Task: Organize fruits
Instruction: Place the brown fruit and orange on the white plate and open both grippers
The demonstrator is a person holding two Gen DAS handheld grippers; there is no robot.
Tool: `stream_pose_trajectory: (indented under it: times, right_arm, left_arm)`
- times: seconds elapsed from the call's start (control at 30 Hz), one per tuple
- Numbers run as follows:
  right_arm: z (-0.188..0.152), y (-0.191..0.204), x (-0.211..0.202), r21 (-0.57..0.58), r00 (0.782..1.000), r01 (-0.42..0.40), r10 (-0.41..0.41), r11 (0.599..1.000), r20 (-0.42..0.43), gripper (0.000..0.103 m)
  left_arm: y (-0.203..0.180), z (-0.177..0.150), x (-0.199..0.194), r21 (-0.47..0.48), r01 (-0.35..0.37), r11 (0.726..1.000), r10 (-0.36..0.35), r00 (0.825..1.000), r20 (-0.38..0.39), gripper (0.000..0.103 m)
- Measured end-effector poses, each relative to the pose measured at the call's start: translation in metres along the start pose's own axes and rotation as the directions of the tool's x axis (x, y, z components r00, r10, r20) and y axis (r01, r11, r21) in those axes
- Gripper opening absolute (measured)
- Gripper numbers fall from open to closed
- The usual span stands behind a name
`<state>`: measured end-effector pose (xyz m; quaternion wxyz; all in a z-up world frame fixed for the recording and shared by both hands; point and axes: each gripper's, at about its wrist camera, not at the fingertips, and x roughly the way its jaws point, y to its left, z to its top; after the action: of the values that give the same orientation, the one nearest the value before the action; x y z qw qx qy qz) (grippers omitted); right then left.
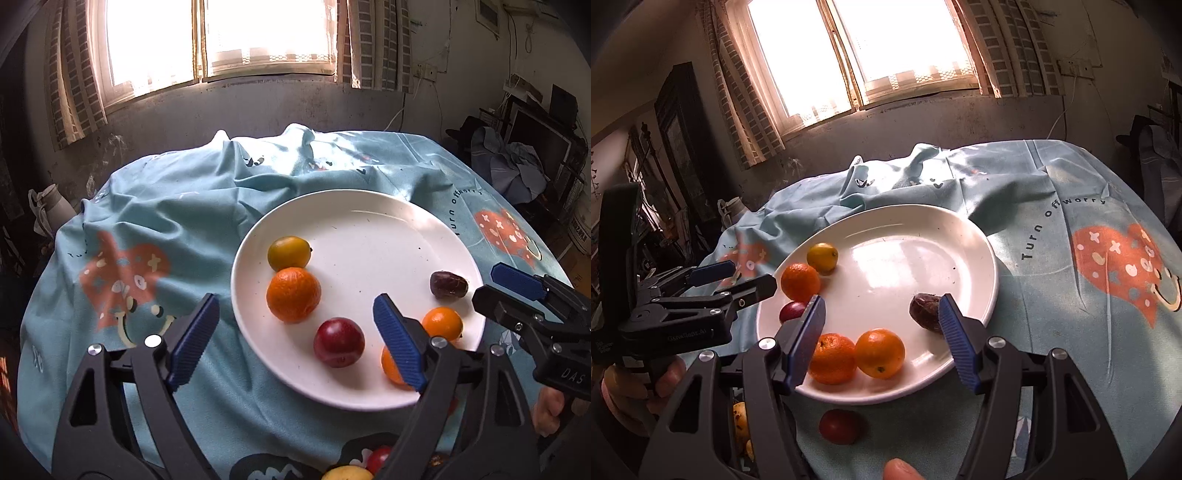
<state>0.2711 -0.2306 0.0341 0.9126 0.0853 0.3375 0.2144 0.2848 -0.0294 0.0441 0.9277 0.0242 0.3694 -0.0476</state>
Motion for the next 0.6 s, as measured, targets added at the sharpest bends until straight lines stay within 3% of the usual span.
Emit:
stream_pose_trajectory:
  times: [0.07,0.23,0.4,0.47,0.6]
  right_arm:
    - [-0.007,0.007,-0.009,0.003,0.999,-0.032,0.033,0.999,-0.027,0.064]
    - [-0.036,0.027,-0.031,-0.028,0.996,-0.058,0.056,0.998,-0.064,0.064]
    - [-0.067,0.049,-0.046,-0.083,0.990,-0.101,0.092,0.991,-0.109,0.064]
    - [-0.077,0.056,-0.047,-0.104,0.983,-0.121,0.105,0.987,-0.149,0.064]
    - [-0.093,0.071,-0.057,-0.192,0.985,-0.073,0.040,0.979,-0.168,0.064]
  left_arm:
    - [0.005,-0.011,-0.022,-0.010,0.010,1.000,-0.010,1.000,0.007,0.096]
    - [0.020,-0.059,-0.065,-0.055,0.017,0.998,-0.016,1.000,0.025,0.101]
    - [0.034,-0.105,-0.077,-0.118,0.034,0.992,-0.033,0.999,0.007,0.101]
    - [0.040,-0.118,-0.075,-0.157,0.017,0.987,-0.024,0.999,-0.039,0.101]
    - [0.049,-0.127,-0.083,-0.172,-0.031,0.985,0.027,0.999,-0.026,0.101]
